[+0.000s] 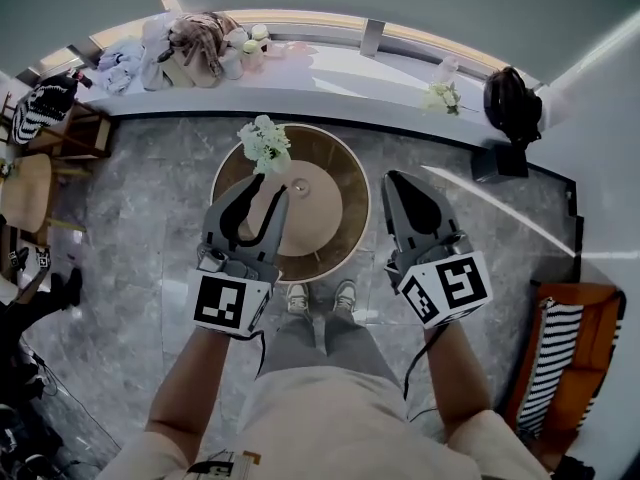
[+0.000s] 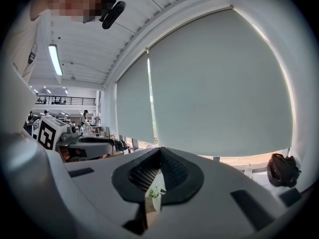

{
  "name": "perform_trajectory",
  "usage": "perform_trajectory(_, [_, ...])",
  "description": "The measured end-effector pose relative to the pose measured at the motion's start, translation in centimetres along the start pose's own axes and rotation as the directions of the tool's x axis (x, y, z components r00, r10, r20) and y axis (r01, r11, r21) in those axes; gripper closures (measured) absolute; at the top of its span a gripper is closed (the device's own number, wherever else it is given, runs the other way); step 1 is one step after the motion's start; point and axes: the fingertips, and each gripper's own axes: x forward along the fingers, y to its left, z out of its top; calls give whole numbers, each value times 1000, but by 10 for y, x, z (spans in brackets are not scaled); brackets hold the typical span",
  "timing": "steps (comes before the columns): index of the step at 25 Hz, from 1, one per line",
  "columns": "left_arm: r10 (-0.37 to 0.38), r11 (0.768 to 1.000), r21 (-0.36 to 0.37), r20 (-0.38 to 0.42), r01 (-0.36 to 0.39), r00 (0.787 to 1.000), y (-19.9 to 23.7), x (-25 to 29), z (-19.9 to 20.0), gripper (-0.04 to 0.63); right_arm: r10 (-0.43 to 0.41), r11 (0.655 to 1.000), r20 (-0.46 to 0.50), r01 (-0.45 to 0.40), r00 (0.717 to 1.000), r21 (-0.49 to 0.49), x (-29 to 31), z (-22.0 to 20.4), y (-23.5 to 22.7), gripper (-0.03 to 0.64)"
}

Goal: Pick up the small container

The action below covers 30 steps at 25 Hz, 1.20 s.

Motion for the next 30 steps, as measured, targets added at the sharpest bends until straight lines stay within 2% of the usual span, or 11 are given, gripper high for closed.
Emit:
perform_trajectory(4, [12,1000,6,20,-13,1000,7,22,-20,458,10,1000,-11,-10,1000,2,24,-21,-10,611])
perform_trajectory(9, [3,998,63,-3,-3,1000,13,49,-62,420,27,1000,-38,-27,999,7,50,-56,-18,611])
perform_trajectory(12, [-35,994,102,-15,37,999,9,66,-89,401,29,1000,-52,-28,998,8,64,-79,-26,611])
perform_trajectory(15, [-98,975,195,-48,106,994,0,79,-119,374,24,1000,-65,-23,998,20,76,-105,-36,611])
perform_trajectory(16, [-109,973,200,-51,117,993,-2,83,-129,367,22,1000,-69,-21,997,23,79,-114,-39,611])
perform_trajectory(20, [-116,984,129,-51,122,992,-2,102,-170,348,16,999,-92,-13,996,37,94,-151,-53,611])
perform_trajectory(24, [-140,977,151,-81,151,987,-2,120,-222,321,6,999,-118,0,993,50,110,-190,-66,611])
perform_trajectory(30, [-132,982,123,-90,143,987,8,143,-296,285,13,997,-160,-2,987,74,127,-243,-69,611])
